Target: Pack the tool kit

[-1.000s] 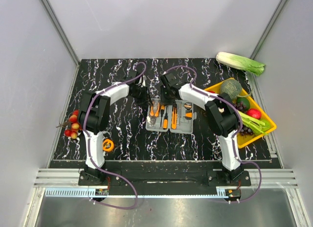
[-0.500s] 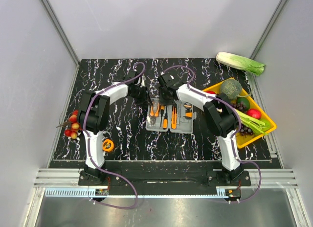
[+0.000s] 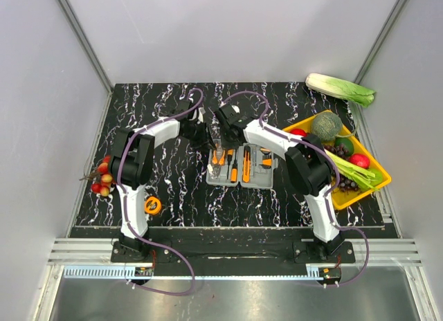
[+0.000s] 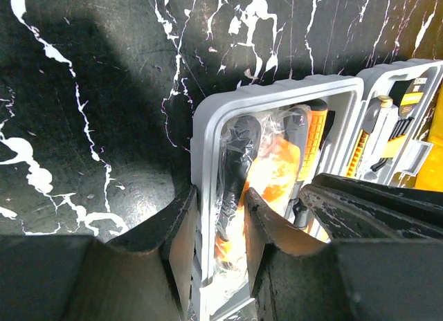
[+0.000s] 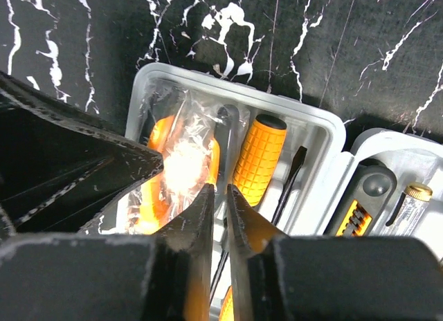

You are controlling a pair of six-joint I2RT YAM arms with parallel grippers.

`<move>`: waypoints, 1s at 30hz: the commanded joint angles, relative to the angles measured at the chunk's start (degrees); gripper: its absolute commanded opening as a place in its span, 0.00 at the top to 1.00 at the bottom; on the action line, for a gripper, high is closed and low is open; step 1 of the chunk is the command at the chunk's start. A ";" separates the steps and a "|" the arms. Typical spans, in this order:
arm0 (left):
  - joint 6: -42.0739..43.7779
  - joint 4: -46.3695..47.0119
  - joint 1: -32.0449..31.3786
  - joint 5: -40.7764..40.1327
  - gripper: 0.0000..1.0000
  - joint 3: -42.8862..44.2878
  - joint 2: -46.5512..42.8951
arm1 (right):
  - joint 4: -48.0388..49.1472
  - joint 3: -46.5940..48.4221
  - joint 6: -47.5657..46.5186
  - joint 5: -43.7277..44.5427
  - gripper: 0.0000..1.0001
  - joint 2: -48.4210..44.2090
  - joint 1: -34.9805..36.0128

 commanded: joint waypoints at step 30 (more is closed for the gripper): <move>-4.12 12.66 0.55 9.12 0.64 -15.72 0.20 | -3.13 1.57 0.92 -1.57 0.99 2.44 0.20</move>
